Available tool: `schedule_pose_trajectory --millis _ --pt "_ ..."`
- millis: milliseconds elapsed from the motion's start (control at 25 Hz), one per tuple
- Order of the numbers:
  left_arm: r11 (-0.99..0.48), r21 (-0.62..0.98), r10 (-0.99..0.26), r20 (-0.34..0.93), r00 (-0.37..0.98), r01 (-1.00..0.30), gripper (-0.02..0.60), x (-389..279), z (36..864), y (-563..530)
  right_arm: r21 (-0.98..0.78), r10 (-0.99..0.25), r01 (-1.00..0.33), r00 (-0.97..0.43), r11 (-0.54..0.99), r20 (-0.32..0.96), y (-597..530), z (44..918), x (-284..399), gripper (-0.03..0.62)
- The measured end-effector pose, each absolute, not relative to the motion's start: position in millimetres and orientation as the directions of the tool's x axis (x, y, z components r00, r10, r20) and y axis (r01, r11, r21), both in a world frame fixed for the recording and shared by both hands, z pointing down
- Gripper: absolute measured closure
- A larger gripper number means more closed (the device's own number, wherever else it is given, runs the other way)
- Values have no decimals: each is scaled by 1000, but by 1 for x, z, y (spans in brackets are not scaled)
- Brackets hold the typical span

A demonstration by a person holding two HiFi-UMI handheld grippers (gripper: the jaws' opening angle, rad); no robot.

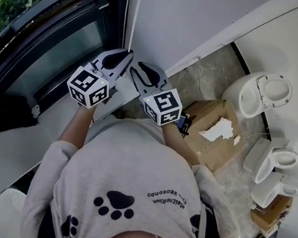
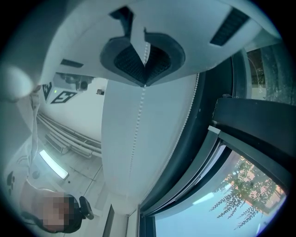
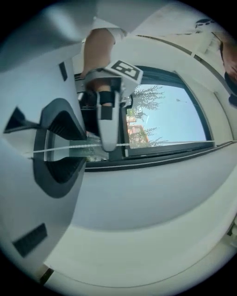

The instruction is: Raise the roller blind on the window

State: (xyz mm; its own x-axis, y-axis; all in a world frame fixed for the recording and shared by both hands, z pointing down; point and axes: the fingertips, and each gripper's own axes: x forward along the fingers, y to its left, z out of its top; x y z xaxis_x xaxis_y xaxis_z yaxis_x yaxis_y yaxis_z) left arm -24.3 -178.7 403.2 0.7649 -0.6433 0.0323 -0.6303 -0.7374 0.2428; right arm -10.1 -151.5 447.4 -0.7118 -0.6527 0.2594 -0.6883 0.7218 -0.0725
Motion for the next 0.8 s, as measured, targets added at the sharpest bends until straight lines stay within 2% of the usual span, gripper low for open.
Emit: schedule_pose_trajectory --millis 360,600,800 --pt "-743 241 -638 25 770 -624 571 -23 402 -171 -7 -682 -683 -731 731 31 -160 298 -23 484" --pt "-748 244 -633 20 774 -618 569 -21 403 -165 -2 -659 -660 -750 752 -55 -170 231 -33 487" --pt "-749 244 -632 20 775 -617 570 -21 403 -164 29 -657 -661 -749 750 -91 -176 200 -36 528"
